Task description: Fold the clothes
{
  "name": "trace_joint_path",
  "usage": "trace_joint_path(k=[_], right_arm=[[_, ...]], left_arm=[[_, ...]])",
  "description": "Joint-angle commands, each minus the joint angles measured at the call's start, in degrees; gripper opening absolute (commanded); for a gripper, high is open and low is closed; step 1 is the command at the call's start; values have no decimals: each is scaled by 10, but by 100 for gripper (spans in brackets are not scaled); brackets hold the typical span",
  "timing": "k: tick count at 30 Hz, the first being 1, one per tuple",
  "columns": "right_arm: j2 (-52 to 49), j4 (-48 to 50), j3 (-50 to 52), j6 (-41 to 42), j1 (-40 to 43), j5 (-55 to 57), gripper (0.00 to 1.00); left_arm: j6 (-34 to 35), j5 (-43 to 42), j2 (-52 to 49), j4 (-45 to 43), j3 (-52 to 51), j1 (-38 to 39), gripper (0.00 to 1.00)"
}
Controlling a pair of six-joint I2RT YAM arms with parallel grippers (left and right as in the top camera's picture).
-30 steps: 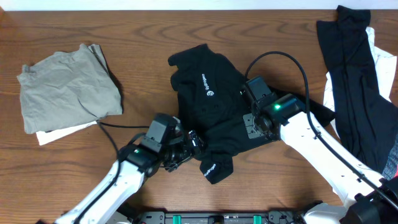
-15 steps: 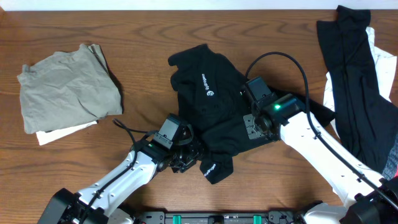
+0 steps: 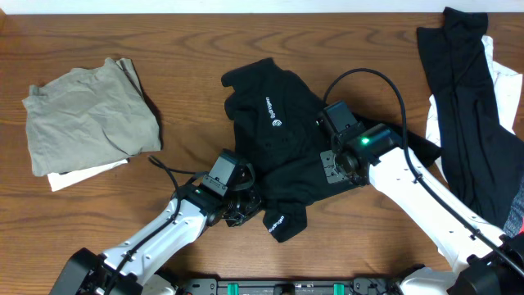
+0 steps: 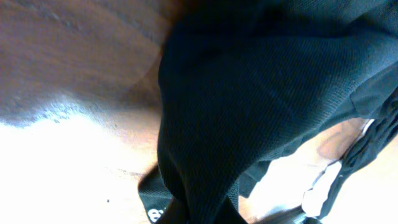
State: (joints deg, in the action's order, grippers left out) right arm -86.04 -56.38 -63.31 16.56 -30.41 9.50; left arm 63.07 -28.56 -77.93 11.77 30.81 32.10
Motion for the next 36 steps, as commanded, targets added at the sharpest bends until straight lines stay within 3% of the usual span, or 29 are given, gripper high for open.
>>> trace_joint_path(k=[1,5,12,16,20,24,30,36], right_arm=[[10,-8,2,33,10,2,32],[10,-31,2,46,23,1,33],[9,-63,18,10,47,1,39],[9,-7,61,-34,45,-9,48],[5,83,120,-92,45,-104,54],[5,140,173,-111,38,-173,56],[5,159,207,-128,22,-177,61],[5,184,211,-138,10,-192,57]], left_arm=[[-45,20,16,1,3,2,5],[-99,32,76,33,23,-3,6],[-145,191,250,192,63,-38,6],[-146,203,337,221,63,-43,6],[-146,203,390,224,63,-43,6],[-146,203,399,233,63,-43,6],[-146,205,382,249,62,-43,6],[-146,205,367,249,62,-43,6]])
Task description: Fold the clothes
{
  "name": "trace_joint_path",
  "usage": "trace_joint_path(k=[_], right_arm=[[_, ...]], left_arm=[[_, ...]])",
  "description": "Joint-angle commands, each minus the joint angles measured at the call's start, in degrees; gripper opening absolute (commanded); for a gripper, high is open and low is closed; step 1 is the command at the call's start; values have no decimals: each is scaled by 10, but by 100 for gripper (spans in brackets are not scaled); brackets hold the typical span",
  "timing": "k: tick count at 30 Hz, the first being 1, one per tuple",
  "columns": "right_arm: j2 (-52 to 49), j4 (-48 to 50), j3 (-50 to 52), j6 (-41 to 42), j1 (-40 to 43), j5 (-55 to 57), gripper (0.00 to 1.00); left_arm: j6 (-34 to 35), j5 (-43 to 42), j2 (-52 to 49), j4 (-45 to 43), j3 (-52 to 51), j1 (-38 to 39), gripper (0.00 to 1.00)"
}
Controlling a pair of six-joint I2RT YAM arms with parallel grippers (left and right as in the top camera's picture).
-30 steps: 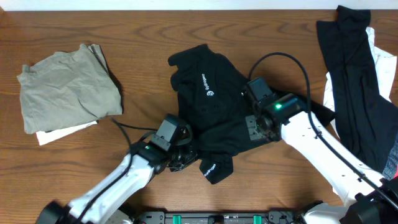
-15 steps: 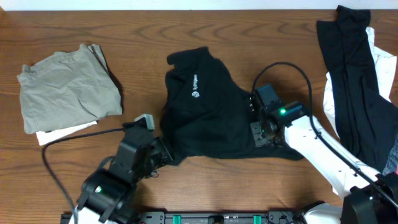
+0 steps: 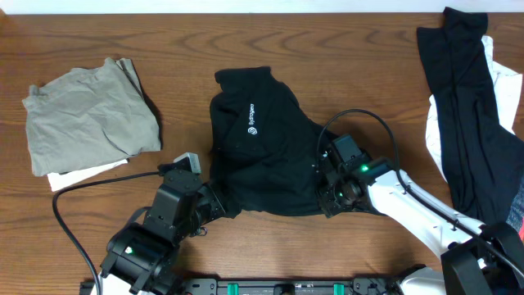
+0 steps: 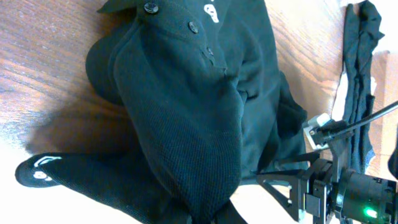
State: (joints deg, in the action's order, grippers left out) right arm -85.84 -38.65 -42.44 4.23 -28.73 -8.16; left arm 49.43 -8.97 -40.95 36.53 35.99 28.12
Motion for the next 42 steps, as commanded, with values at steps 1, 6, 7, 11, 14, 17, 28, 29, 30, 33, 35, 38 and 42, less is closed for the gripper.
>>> trace_joint_path(k=[1,6,7,11,14,17,28,29,30,33,35,38,42], right_arm=[[3,12,2,-11,-7,-15,56],[2,28,3,-4,-7,-15,48],[1,29,3,-4,-7,-15,48],[-13,34,6,3,-7,-15,46],[-33,38,7,4,-7,-16,37],[-45,44,7,7,-7,-15,1],[54,-51,-131,93,49,309,1],[63,-44,-158,93,70,362,1],[67,-38,-176,93,89,398,1],[66,-7,-223,106,174,450,15],[64,-4,-235,105,229,369,43],[63,-45,-233,105,290,237,76],[60,-102,-210,98,320,203,82]], left_arm=[[-10,9,-3,2,10,-3,6],[-10,9,-3,3,10,-3,6],[-10,9,-3,4,10,-3,6],[-10,9,-3,6,10,-3,6],[-10,9,-3,6,10,-3,6],[-10,9,-3,6,10,-3,6],[-10,9,-3,5,10,-3,6],[-10,9,-3,5,10,-3,6],[-10,9,-3,5,10,-3,6],[-10,9,-3,6,10,-3,6],[-10,9,-3,6,10,-3,6],[-10,9,-3,8,10,-3,6],[-10,9,-3,7,10,-3,6]])
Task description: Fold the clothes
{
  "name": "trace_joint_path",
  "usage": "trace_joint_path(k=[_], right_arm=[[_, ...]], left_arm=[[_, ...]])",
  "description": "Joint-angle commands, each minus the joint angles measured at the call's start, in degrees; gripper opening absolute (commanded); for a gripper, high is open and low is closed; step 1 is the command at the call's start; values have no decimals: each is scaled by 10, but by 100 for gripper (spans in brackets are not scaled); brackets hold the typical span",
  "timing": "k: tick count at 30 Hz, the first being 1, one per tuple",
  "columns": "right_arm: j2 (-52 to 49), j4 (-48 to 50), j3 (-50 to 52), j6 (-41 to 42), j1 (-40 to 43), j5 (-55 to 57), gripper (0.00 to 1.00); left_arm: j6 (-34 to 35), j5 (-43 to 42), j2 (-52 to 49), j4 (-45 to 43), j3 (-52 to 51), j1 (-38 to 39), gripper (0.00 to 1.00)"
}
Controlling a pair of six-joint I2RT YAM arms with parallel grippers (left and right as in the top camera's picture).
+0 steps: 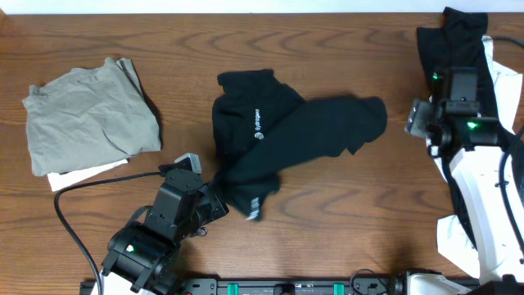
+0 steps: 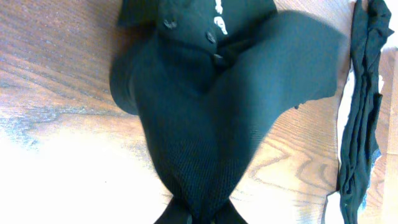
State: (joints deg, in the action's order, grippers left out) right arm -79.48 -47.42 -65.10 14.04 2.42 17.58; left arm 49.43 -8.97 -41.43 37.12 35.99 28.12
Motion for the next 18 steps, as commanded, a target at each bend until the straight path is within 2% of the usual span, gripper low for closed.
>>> trace_joint_path(k=[1,3,6,11,15,18], right_arm=[[-3,-22,25,-2,10,-54,82],[-3,-22,40,-4,9,-69,84],[-3,-20,60,-10,3,-152,82],[-3,13,118,-71,-14,-269,77],[-3,92,185,-97,-37,-269,62],[-3,184,238,-132,-61,-268,59]], left_arm=[[-10,9,2,2,10,-3,6],[-10,9,2,2,10,-3,6],[-10,9,3,-2,11,-3,6],[-10,19,4,-23,11,-3,6],[-10,29,4,-33,11,-3,6],[-10,29,3,-31,10,-3,6]])
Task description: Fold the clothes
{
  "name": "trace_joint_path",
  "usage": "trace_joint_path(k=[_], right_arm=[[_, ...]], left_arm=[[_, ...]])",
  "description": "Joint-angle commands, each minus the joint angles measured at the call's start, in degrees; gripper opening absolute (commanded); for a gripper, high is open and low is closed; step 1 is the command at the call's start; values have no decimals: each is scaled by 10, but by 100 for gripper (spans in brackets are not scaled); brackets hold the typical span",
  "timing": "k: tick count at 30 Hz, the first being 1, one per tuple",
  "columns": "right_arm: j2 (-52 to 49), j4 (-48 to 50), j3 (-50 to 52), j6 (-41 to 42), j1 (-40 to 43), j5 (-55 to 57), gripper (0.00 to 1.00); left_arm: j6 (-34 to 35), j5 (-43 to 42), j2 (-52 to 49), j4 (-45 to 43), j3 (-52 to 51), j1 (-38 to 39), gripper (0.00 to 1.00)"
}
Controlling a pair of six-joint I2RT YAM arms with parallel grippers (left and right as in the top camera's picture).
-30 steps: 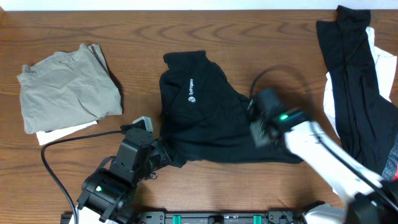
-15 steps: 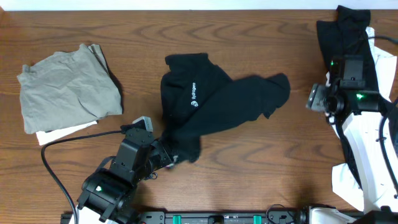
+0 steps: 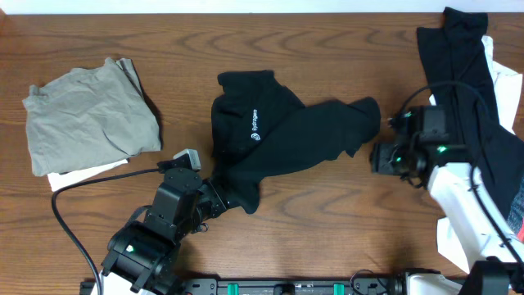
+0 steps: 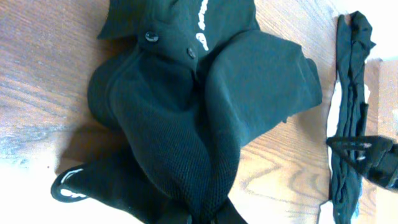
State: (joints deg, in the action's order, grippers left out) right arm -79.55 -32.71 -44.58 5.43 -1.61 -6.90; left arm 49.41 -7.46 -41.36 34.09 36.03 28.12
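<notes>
A black polo shirt (image 3: pixel 278 139) lies crumpled in the middle of the table, collar and white logo to the left and one end reaching right. In the left wrist view the shirt (image 4: pixel 186 124) shows its buttons and rises in a ridge toward the camera. My left gripper (image 3: pixel 219 195) is shut on the shirt's near lower corner, and the cloth runs down between its fingers (image 4: pixel 208 218). My right gripper (image 3: pixel 377 157) stands just right of the shirt's right end, apart from it, its fingers looking open and empty.
A folded khaki garment (image 3: pixel 90 115) lies at the far left on a white one (image 3: pixel 82 174). At the right edge lies a pile with a long black garment (image 3: pixel 467 106) over white cloth (image 3: pixel 501 82). Bare wooden table (image 3: pixel 344 229) lies in front of the shirt.
My right gripper was up by the right-hand pile and now sits lower and further left, close to the shirt's right end. My left gripper still holds the shirt; the lower end has bunched slightly.
First both grippers were at the bunched shirt in mid-table. Then both held its near edge, with the shirt stretched between them. Later the right gripper had let go and stood by the right pile, the shirt spread rightwards. Now it is back beside the shirt.
</notes>
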Motion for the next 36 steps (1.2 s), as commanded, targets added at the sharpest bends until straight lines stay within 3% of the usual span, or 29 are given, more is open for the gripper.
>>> trace_joint_path(k=[1,9,31,36], right_arm=[[-3,70,50,-52,-30,-24,59],[-3,254,129,-74,-83,-2,56],[-128,412,133,-72,-98,9,53],[-135,431,133,-49,-98,50,46]], left_arm=[[-10,14,3,0,10,-3,6],[-10,14,3,0,10,-3,6],[-10,18,3,-1,10,-3,6],[-10,18,3,-1,10,-3,6]])
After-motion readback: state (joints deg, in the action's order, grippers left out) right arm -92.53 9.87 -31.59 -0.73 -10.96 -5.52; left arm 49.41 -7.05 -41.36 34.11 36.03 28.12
